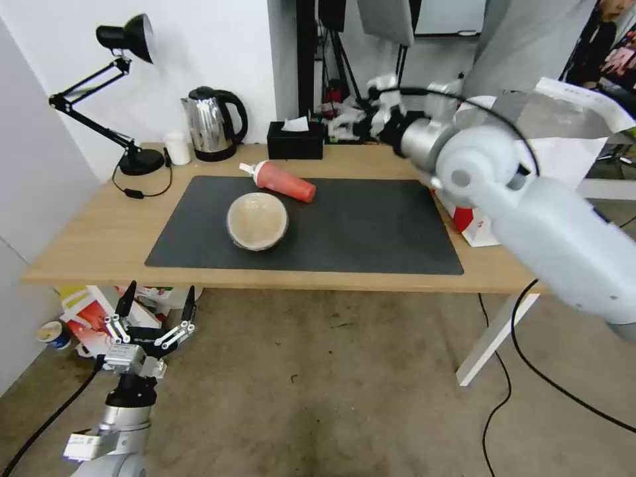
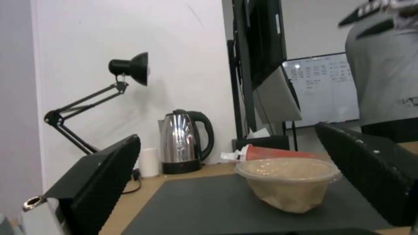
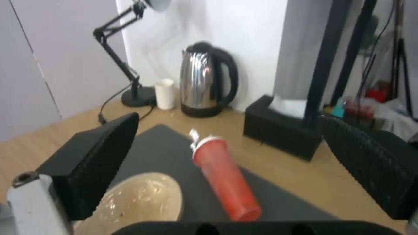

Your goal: Pick up the trash from the table and place it into the takeout bag.

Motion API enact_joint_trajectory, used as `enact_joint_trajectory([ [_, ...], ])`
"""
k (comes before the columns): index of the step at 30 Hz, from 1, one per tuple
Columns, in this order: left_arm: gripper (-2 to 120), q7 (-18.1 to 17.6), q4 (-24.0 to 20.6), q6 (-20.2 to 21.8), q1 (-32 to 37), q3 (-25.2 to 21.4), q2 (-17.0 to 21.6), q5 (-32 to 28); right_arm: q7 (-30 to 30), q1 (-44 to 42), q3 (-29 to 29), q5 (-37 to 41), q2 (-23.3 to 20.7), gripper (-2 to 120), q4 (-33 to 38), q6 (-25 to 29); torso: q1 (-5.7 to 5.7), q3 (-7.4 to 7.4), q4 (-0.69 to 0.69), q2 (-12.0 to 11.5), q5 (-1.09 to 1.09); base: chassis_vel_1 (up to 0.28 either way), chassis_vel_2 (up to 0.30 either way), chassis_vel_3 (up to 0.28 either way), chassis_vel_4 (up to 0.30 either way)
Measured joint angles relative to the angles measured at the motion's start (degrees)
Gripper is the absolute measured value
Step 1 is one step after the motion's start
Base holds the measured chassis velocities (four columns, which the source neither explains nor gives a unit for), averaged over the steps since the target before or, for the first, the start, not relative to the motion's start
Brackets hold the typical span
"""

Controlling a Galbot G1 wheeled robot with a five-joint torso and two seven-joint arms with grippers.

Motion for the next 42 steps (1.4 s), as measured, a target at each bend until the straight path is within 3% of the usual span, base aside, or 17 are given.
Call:
enact_joint_trajectory([
  [6, 100, 0.00, 0.00, 0.00, 0.00, 0.00, 0.00, 0.00, -0.93, -2.73, 0.12, -3.71, 3.32, 100, -3.47, 0.72, 0.00, 0.00, -0.01, 0.00, -0.01, 0.000, 0.000, 0.000, 0.000],
  [9, 100, 0.00, 0.00, 0.00, 0.00, 0.00, 0.00, 0.00, -4.29, -4.28, 0.81, -7.61, 6.00, 100, -8.57, 2.53, 0.00, 0.00, 0.00, 0.00, 0.00, 0.000, 0.000, 0.000, 0.000],
  [13, 100, 0.00, 0.00, 0.00, 0.01, 0.00, 0.00, 0.00, -5.98, -4.10, 0.48, -8.99, 6.65, 100, -11.16, 3.39, 0.01, 0.00, -0.02, 0.00, 0.01, 0.000, 0.000, 0.000, 0.000],
  [30, 100, 0.00, 0.00, 0.00, 0.01, 0.00, 0.00, 0.00, -9.61, 7.48, -6.77, -9.56, 12.29, 100, -26.30, 1.72, 0.00, 0.00, -0.01, 0.00, 0.00, 0.000, 0.000, 0.000, 0.000],
  [42, 100, 0.00, 0.00, 0.00, 0.00, 0.00, 0.00, 0.00, -13.68, 11.85, -10.06, -9.28, 15.23, 100, -32.63, -2.07, 0.01, 0.00, -0.02, 0.00, 0.00, 0.000, 0.000, 0.000, 0.000],
])
